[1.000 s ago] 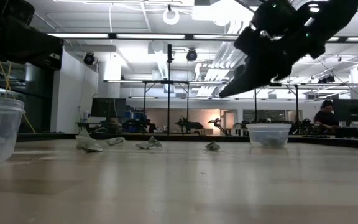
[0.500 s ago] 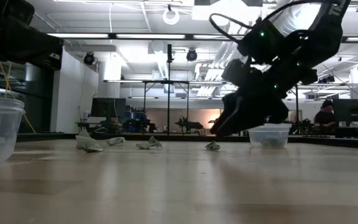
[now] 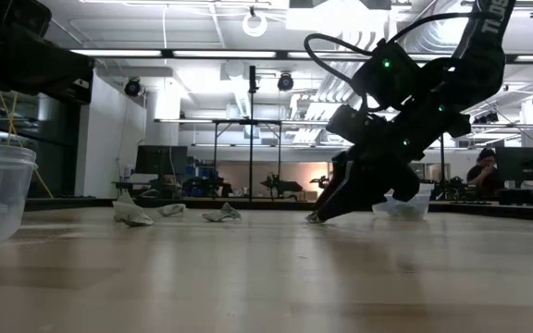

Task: Pick and place Stevia / Truvia into bins
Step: Put the stevia packet into the round transparent container

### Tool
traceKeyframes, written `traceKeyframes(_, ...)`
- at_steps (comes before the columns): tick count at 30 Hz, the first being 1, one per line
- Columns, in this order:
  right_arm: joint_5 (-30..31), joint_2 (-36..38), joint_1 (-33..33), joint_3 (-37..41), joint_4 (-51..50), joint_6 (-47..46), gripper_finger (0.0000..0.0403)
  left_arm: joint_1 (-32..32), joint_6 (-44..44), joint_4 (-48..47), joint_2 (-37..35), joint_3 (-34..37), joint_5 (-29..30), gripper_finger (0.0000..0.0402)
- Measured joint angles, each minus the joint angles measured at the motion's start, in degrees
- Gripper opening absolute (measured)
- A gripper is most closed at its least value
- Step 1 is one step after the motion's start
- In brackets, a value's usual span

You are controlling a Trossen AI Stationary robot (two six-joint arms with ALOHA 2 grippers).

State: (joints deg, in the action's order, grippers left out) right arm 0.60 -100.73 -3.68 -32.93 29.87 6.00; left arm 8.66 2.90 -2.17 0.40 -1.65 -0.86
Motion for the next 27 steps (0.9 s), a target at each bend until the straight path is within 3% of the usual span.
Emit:
traceKeyframes(6, -3.05, -0.62, 0.0, 0.0, -0.04, -1.03, 0.0197, -0.01, 0.0, -0.01, 0.01, 0.0, -0.02, 0.0053)
traceKeyframes(11, -2.21, -1.62, 0.0, -0.02, 0.42, -1.13, 0.0165, -0.02, -0.01, -0.01, -0.01, 0.0, 0.0, 0.0053)
traceKeyframes(22, -2.12, -0.54, -0.05, -0.02, 1.4, -1.13, 0.0046, -0.02, -0.02, -0.01, -0.02, 0.0, 0.0, 0.0053)
traceKeyframes(24, -0.62, 1.66, -0.07, -0.02, 0.09, -0.63, 0.0016, 0.0, -0.01, -0.01, -0.02, 0.0, 0.0, 0.0053)
traceKeyframes(27, 6.04, 7.57, -0.04, -0.02, -5.76, 2.62, 0.0013, -0.02, -0.02, -0.01, 0.0, 0.0, 0.0, 0.0053)
